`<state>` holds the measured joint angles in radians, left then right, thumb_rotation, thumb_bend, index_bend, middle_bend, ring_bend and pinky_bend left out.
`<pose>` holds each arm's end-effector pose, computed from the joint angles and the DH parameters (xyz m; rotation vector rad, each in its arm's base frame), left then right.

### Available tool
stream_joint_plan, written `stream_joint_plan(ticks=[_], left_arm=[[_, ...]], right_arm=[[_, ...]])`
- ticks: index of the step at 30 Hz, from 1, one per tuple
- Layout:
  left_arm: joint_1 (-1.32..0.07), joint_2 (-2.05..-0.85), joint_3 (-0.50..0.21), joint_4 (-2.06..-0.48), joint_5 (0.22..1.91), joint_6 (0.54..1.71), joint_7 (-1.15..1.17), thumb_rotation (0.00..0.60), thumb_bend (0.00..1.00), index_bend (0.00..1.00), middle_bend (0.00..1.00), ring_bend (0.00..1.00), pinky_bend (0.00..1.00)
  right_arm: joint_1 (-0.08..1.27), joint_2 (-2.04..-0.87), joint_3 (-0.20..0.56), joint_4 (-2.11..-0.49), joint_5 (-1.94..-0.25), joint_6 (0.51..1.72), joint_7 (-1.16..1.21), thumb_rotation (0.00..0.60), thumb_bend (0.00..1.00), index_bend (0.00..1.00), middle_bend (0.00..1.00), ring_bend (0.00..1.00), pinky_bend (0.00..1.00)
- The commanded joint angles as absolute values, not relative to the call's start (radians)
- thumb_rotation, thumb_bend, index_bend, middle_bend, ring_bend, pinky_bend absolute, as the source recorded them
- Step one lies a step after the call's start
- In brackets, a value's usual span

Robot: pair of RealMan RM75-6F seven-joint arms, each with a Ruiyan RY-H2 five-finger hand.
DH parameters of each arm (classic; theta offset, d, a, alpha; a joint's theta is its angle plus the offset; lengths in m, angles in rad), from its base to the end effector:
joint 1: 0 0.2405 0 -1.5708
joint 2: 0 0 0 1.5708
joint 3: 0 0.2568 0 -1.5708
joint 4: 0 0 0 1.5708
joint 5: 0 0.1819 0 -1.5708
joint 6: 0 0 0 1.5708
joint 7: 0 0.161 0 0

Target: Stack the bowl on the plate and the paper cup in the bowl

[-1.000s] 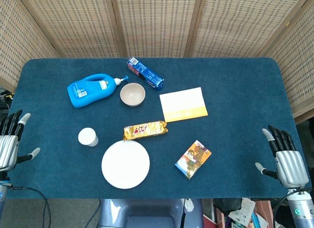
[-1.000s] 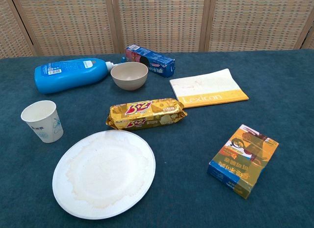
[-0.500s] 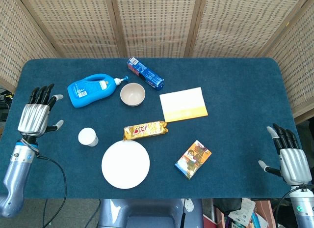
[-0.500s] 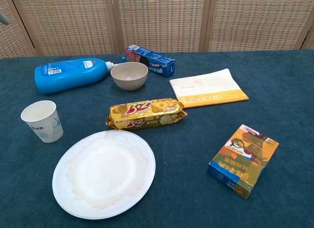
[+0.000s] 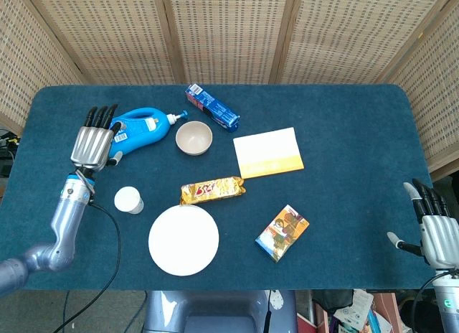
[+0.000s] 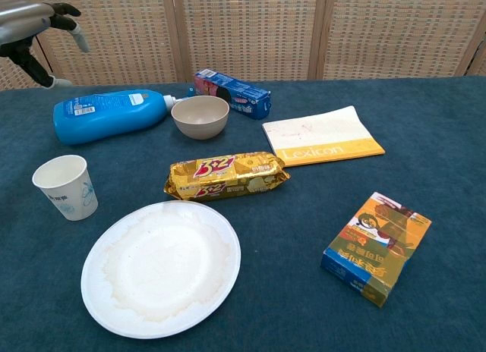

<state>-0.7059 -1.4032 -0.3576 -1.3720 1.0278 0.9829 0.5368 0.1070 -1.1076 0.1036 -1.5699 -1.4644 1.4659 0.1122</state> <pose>-0.1817 0.4121 0.1103 -1.5846 -0.6690 -0.7759 -0.3051 -0.2127 0.2008 1.3189 -0.9225 0.9813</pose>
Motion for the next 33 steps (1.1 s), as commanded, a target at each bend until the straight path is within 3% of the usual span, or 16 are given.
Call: stream_joint_plan(ticks=[1,16,33], left_arm=[[-0.794,-1.477,-0.360,-1.279,0.958,0.908,0.593,0.600,0.28,0.31,0.00,0.00,0.00],[-1.001,-1.735,-0.329,-0.948,0.870,0.764,0.616,0.600,0.30,0.33,0.00,0.00,0.00],[-1.103,-1.876,-0.312,-0.723,0.876,0.665,0.569,0.600,0.30,0.36,0.00,0.00,0.00]], right_arm=[[0.108,-1.109,0.106,-1.561,-1.453,1.457,0.121,0.600,0.15,0.00,0.00,0.00,0.00],[0.109,-1.113,0.125,-1.511,-1.402,1.427,0.186,0.600,0.15,0.00,0.00,0.00,0.00],[0.101,-1.113,0.140,-1.491,-1.380,1.429,0.217,0.600,0.15,0.00,0.00,0.00,0.00]])
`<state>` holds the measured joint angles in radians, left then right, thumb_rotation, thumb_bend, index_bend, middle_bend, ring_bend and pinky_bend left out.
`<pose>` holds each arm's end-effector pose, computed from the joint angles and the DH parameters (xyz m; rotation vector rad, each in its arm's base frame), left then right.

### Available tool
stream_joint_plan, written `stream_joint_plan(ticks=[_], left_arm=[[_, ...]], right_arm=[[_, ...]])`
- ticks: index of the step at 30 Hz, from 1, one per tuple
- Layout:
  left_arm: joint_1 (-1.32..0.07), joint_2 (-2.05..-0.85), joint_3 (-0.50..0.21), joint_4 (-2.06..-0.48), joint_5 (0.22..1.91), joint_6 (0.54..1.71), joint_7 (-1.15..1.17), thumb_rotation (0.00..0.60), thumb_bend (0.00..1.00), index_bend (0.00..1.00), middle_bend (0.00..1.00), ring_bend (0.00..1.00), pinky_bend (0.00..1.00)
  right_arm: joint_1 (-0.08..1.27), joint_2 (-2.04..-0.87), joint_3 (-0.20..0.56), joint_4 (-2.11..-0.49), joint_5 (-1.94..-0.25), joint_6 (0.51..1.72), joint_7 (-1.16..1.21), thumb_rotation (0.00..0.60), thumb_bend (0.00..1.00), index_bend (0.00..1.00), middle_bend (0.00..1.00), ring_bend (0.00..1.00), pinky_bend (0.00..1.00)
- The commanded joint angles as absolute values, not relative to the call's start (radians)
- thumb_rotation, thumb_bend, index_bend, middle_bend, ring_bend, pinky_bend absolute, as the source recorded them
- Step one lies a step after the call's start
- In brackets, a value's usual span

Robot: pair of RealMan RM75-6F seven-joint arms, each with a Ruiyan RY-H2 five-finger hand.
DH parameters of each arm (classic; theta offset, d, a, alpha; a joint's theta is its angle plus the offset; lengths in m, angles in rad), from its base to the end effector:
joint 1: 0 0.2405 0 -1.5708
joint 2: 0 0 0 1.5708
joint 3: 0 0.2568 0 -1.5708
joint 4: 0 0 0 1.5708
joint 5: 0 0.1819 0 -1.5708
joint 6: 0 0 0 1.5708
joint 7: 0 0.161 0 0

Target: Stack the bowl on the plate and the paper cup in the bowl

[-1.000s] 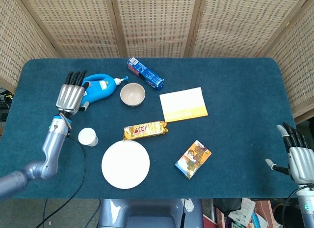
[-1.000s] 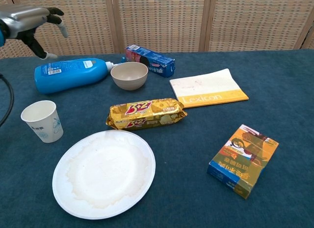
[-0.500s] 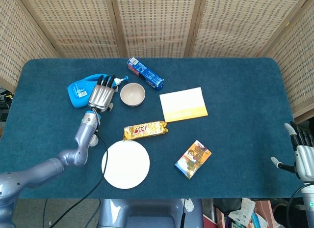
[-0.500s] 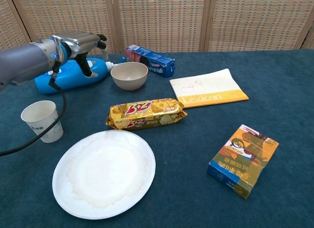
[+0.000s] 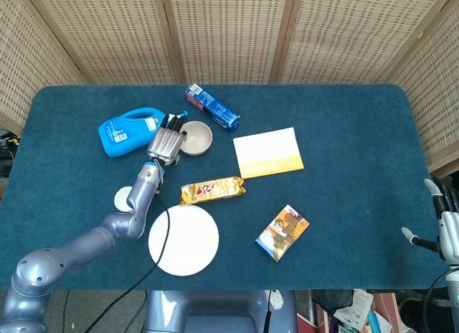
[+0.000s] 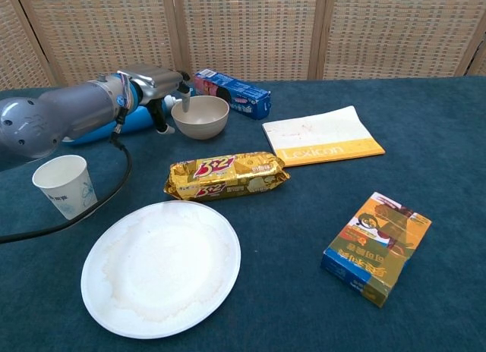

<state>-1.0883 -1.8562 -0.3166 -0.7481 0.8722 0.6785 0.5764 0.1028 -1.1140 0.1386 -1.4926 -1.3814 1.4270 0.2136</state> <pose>-0.1078 0.4725 -0.0317 -1.8139 -0.6662 -0.6238 -0.3298 -0.2179 0.2139 1.2111 -0.9769 0.9737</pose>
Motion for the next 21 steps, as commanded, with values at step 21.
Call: stream_joint_plan(ticks=[21], left_arm=[[-1.131,-1.963,-0.294,-0.566,0.976,0.681,0.459,0.600,0.37,0.60,0.08,0.00,0.00]], right_arm=[[0.088,-1.107,0.148,-1.493,-1.388,1.455,0.233,0.600,0.15,0.00,0.00,0.00,0.00]])
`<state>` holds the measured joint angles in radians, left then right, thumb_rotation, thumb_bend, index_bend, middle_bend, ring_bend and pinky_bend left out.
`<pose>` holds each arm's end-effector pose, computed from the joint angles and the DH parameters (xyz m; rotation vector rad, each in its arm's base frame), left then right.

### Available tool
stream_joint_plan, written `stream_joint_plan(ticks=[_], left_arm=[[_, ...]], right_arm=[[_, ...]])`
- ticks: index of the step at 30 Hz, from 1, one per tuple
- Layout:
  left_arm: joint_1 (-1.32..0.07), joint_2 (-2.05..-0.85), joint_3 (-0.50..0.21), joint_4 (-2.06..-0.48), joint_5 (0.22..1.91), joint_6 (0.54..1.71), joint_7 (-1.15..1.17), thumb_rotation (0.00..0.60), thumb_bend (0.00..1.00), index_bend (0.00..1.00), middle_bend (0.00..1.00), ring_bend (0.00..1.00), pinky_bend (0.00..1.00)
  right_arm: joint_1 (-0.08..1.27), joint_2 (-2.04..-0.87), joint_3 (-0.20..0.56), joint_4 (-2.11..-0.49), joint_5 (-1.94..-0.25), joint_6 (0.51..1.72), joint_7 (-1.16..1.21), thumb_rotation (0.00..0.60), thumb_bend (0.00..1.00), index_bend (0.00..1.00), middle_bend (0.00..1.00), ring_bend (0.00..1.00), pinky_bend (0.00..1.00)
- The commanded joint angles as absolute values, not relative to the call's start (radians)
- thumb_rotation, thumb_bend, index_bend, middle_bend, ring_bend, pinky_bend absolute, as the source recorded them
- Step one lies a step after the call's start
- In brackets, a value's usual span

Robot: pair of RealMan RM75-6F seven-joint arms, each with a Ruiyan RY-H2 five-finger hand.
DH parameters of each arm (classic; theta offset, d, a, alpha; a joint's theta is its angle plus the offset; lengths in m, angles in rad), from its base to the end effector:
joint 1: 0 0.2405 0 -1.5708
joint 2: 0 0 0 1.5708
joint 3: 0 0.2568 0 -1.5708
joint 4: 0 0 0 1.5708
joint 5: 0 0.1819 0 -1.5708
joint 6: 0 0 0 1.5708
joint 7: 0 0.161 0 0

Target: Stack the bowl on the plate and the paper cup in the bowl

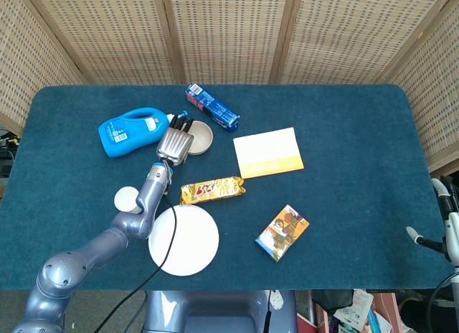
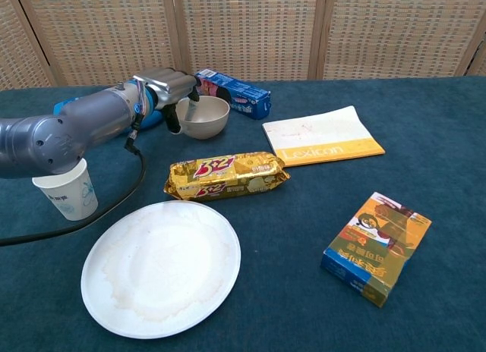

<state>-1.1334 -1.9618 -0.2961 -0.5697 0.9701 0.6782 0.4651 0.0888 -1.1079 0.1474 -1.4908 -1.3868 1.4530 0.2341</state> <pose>-0.0964 0.4754 -0.0493 -1.8186 -0.6078 -0.6474 -0.3296 -0.2146 0.2209 1.1878 -0.9617 0.9986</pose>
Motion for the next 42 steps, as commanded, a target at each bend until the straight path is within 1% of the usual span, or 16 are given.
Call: stream_joint_plan(ticks=[1,14,18,21,27,29,31,33,35,37,42], left_arm=[[-1.129,-1.963,-0.294,-0.565,0.979,0.681,0.457,0.600,0.38,0.60,0.08,0.00,0.00],[-1.096,-1.940,-0.281,-0.594,1.011,0.708,0.443,0.600,0.38,0.63,0.08,0.00,0.00],[-1.080,-1.915,-0.279,-0.636,1.029,0.740,0.434,0.600,0.38,0.63,0.08,0.00,0.00],[-1.064,-1.880,-0.275,-0.697,1.055,0.786,0.422,0.600,0.38,0.63,0.08,0.00,0.00],[-1.000,-1.746,-0.254,-0.937,1.132,0.918,0.411,0.600,0.38,0.63,0.08,0.00,0.01],[-0.964,-1.676,-0.245,-1.064,1.152,0.964,0.414,0.600,0.38,0.63,0.08,0.00,0.02],[-0.936,-1.618,-0.237,-1.166,1.157,0.985,0.421,0.600,0.38,0.63,0.08,0.00,0.02],[-0.896,-1.536,-0.219,-1.302,1.170,1.016,0.435,0.600,0.38,0.63,0.08,0.00,0.02],[-0.873,-1.492,-0.206,-1.372,1.184,1.037,0.441,0.600,0.38,0.63,0.08,0.00,0.02],[-0.834,-1.424,-0.180,-1.476,1.219,1.079,0.443,0.600,0.38,0.63,0.08,0.00,0.02],[-0.767,-1.316,-0.128,-1.627,1.281,1.133,0.429,0.600,0.38,0.63,0.08,0.00,0.02]], right_arm=[[0.087,-1.106,0.148,-1.493,-1.388,1.456,0.234,0.600,0.15,0.00,0.00,0.00,0.00],[0.083,-1.104,0.146,-1.503,-1.403,1.471,0.232,0.600,0.15,0.00,0.00,0.00,0.00],[0.082,-1.103,0.144,-1.508,-1.411,1.473,0.230,0.600,0.15,0.00,0.00,0.00,0.00],[0.083,-1.102,0.142,-1.512,-1.414,1.472,0.228,0.600,0.15,0.00,0.00,0.00,0.00],[0.082,-1.101,0.140,-1.518,-1.425,1.481,0.222,0.600,0.15,0.00,0.00,0.00,0.00],[0.081,-1.100,0.139,-1.523,-1.432,1.488,0.219,0.600,0.15,0.00,0.00,0.00,0.00],[0.079,-1.100,0.138,-1.525,-1.436,1.491,0.217,0.600,0.15,0.00,0.00,0.00,0.00],[0.078,-1.099,0.135,-1.528,-1.439,1.492,0.214,0.600,0.15,0.00,0.00,0.00,0.00],[0.078,-1.099,0.134,-1.529,-1.440,1.493,0.212,0.600,0.15,0.00,0.00,0.00,0.00],[0.076,-1.098,0.134,-1.532,-1.440,1.495,0.211,0.600,0.15,0.00,0.00,0.00,0.00],[0.074,-1.095,0.136,-1.535,-1.440,1.502,0.212,0.600,0.15,0.00,0.00,0.00,0.00]])
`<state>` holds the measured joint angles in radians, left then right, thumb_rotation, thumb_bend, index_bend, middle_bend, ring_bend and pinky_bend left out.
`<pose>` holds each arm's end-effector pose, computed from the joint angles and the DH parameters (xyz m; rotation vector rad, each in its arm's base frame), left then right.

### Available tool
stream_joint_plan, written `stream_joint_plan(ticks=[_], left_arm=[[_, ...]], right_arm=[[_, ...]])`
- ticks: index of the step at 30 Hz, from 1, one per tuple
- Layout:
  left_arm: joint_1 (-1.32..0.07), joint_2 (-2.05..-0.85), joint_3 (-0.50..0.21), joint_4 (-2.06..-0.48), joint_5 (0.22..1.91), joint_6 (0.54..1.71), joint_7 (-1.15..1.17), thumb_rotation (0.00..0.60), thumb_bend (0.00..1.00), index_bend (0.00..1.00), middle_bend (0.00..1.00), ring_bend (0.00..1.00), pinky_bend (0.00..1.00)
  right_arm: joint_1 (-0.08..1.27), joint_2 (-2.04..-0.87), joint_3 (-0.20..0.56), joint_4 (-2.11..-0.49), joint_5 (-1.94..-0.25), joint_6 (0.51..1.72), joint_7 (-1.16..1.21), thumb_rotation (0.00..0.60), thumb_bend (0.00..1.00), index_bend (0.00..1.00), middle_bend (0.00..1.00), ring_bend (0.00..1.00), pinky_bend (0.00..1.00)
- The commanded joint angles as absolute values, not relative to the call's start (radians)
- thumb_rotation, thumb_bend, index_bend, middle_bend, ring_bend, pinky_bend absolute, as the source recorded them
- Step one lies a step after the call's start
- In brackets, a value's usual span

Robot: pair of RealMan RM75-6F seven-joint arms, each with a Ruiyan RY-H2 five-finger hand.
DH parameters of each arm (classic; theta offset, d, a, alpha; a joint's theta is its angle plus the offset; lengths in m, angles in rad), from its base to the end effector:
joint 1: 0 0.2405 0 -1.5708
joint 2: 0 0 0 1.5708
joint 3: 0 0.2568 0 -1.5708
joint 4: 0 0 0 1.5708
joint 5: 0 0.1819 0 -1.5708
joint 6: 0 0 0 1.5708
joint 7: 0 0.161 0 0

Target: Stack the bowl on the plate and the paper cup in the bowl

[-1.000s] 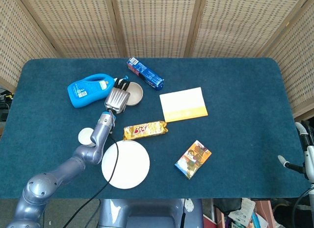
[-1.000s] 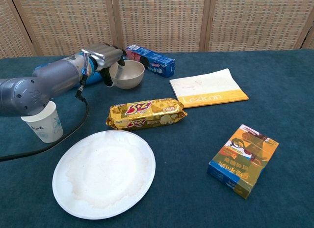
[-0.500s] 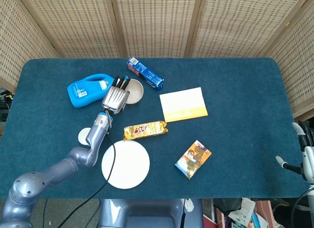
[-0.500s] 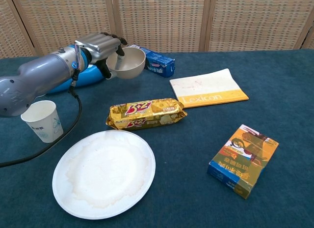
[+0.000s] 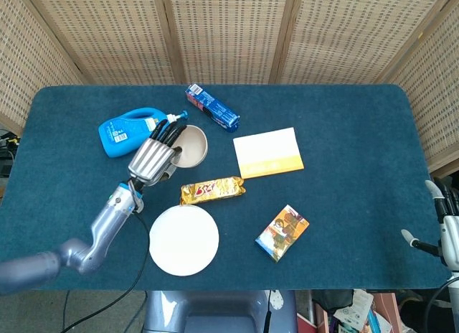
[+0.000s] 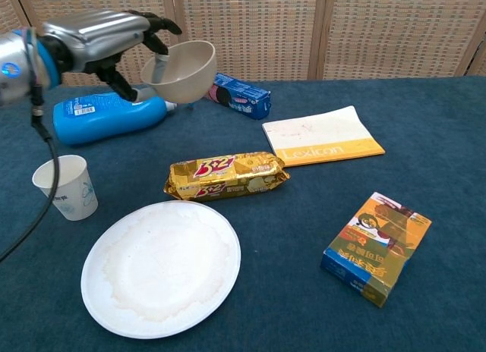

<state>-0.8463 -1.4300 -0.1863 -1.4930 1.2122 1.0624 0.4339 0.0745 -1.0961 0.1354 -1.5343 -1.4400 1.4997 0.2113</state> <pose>-0.1028 0.3829 0.0617 -1.8713 -0.5323 -0.9898 -0.3160 -0.2078 0.2202 1.2215 -0.9315 1.0337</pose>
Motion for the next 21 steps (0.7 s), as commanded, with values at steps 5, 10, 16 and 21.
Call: stream_joint_plan(ticks=[5,10,16,21], left_arm=[[-0.707,-1.204,-0.054,-1.759,1.367,1.160,0.415,0.600,0.38,0.63,0.08,0.00,0.02],[-0.672,-1.143,0.003,-1.831,1.431,1.155,0.380,0.600,0.38,0.63,0.08,0.00,0.02],[-0.651,-1.138,0.043,-1.850,1.499,1.146,0.365,0.600,0.38,0.63,0.08,0.00,0.02],[-0.645,-1.161,0.062,-1.846,1.534,1.123,0.362,0.600,0.38,0.63,0.08,0.00,0.02]], right_arm=[[0.071,-1.092,0.138,-1.537,-1.438,1.506,0.215,0.600,0.15,0.00,0.00,0.00,0.00],[0.070,-1.090,0.137,-1.544,-1.447,1.514,0.208,0.600,0.15,0.00,0.00,0.00,0.00],[0.070,-1.091,0.133,-1.553,-1.454,1.515,0.193,0.600,0.15,0.00,0.00,0.00,0.00],[0.070,-1.094,0.133,-1.555,-1.452,1.516,0.186,0.600,0.15,0.00,0.00,0.00,0.00]])
